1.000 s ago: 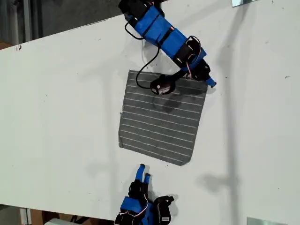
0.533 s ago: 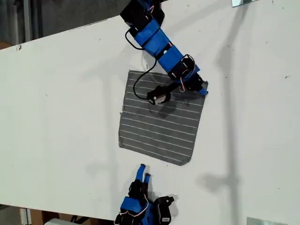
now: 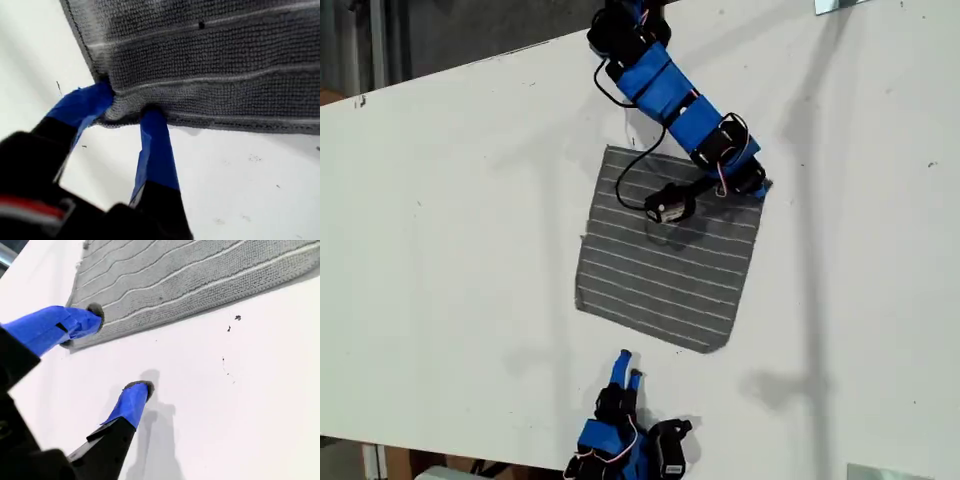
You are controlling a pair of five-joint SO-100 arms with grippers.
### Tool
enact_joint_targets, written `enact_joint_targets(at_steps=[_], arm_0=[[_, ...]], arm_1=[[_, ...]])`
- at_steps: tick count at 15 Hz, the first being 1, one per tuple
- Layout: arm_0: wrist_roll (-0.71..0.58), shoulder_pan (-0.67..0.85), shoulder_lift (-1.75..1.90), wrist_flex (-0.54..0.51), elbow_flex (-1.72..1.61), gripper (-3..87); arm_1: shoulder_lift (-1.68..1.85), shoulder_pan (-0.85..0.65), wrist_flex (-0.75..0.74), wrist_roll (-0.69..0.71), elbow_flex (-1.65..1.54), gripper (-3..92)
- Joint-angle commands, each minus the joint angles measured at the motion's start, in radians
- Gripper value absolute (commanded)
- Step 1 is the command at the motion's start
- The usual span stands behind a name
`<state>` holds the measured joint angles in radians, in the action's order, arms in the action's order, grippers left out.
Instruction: Grasp corners of a square towel and fold twice.
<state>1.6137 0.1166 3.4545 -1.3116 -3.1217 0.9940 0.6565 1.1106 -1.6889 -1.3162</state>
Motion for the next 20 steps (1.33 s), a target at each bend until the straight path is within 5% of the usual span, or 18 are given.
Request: enact_joint_targets(at_steps=[1,7,11,16,20], arm_0=[[0.018,-0.028,0.009,0.04,-0.006,26.7],[0.002,-0.143,-0.08,0.094,0.245,25.9],[0.083,-0.333,-0.884,0.279,0.6,26.1],[0.388,-0.629,-1.511,0.552,0.738,26.2],[0.367,-0.657,-1.799,0.66,0.927,26.3]], arm_1=[[-0.011,0.021,-0.015,-0.005,0.005,-0.1],[-0.008,0.003,0.009,0.006,-0.002,-0.1],[0.02,-0.002,0.035,0.011,-0.002,-0.1],[0.031,0.003,0.046,0.009,-0.011,-0.1],[0.035,0.003,0.051,0.011,-0.012,-0.1]])
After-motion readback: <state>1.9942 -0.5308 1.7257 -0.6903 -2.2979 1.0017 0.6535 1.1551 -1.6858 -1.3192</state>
